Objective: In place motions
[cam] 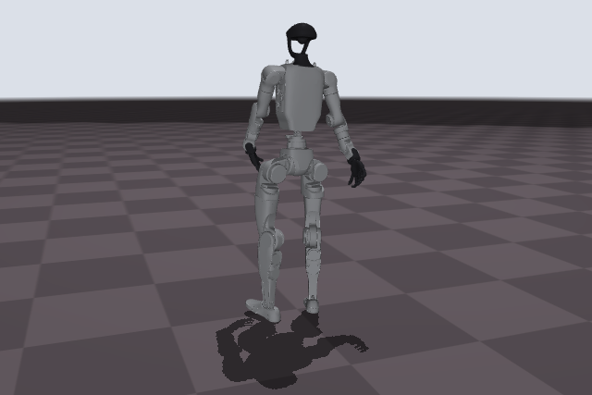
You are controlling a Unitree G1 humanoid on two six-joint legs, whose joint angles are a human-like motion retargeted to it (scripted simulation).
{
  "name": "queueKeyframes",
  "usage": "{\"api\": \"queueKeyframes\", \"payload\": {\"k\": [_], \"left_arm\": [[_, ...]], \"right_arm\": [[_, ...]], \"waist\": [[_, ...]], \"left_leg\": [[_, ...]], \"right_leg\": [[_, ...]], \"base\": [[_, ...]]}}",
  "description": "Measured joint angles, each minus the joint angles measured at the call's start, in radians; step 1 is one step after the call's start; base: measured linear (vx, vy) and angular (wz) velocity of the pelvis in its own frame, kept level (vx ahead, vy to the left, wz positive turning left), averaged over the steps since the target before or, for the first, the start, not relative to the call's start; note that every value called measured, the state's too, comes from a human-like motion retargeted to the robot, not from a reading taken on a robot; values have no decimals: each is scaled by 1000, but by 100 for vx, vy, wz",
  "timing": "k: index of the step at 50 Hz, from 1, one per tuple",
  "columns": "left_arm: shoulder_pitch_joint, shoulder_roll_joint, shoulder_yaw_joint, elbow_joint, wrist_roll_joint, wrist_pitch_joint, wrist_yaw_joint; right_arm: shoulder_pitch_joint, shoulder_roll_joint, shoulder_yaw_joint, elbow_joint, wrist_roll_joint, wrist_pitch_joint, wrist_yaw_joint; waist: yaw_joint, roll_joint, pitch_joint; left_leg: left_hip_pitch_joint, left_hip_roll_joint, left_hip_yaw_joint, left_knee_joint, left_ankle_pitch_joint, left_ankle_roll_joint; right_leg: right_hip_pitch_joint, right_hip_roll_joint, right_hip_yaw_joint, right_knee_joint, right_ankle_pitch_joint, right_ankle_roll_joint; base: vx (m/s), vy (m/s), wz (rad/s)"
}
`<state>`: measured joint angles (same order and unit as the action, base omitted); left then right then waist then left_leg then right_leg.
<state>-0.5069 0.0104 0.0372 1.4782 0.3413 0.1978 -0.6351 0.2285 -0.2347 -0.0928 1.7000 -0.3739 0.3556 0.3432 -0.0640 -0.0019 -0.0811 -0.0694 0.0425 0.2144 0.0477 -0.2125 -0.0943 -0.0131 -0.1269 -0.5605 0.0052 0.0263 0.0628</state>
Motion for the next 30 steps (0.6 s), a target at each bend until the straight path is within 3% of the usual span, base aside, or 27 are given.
{"api": "queueKeyframes", "payload": {"k": [5, 12, 15, 20, 23, 25, 30], "left_arm": [[-98, 17, -113, -218, 3, -119, 93], [17, 16, -147, -241, -9, -167, 343], [132, 4, -132, -114, -21, -145, 296], [335, 23, 41, 216, -20, -72, 290], [548, 58, 169, 222, -114, 88, 349], [693, 73, 270, 222, -201, 132, 380], [975, 79, 445, 222, -254, 198, 247]], "right_arm": [[167, -32, -65, 0, 105, -46, -83], [154, -27, -22, 0, 132, 32, -151], [53, -8, 8, 0, 97, 25, -131], [-219, 38, 139, 0, 55, -82, -53], [-389, 93, 185, -77, -17, -149, 5], [-475, 134, 204, -178, -63, -184, 63], [-624, 202, 283, -421, -35, -311, 209]], "waist": [[4, 7, 6], [26, 22, -11], [47, 31, -32], [84, 28, -56], [87, 22, -56], [82, 20, -52], [54, 45, -55]], "left_leg": [[4, 1, 2, -5, 9, -6], [20, -1, 10, -14, 6, -4], [32, 0, 23, -23, 0, 1], [44, -6, 36, -23, -23, 10], [51, -6, 62, -27, -34, 8], [55, -3, 79, -29, -38, 5], [44, 17, 110, -32, -40, -5]], "right_leg": [[1, 4, 10, 1, 1, 0], [0, 10, 21, 4, -1, -5], [-12, 14, 36, 10, 0, -9], [-39, 3, 67, 23, 7, -14], [-60, 0, 96, 31, 13, -17], [-73, 0, 114, 35, 17, -20], [-113, 11, 146, 51, 21, -21]], "base": [[0, 0, 0], [0, 0, 0], [5, 4, -24], [0, 3, -27], [-2, -5, -39], [-2, -6, -42], [-4, 0, -30]]}}
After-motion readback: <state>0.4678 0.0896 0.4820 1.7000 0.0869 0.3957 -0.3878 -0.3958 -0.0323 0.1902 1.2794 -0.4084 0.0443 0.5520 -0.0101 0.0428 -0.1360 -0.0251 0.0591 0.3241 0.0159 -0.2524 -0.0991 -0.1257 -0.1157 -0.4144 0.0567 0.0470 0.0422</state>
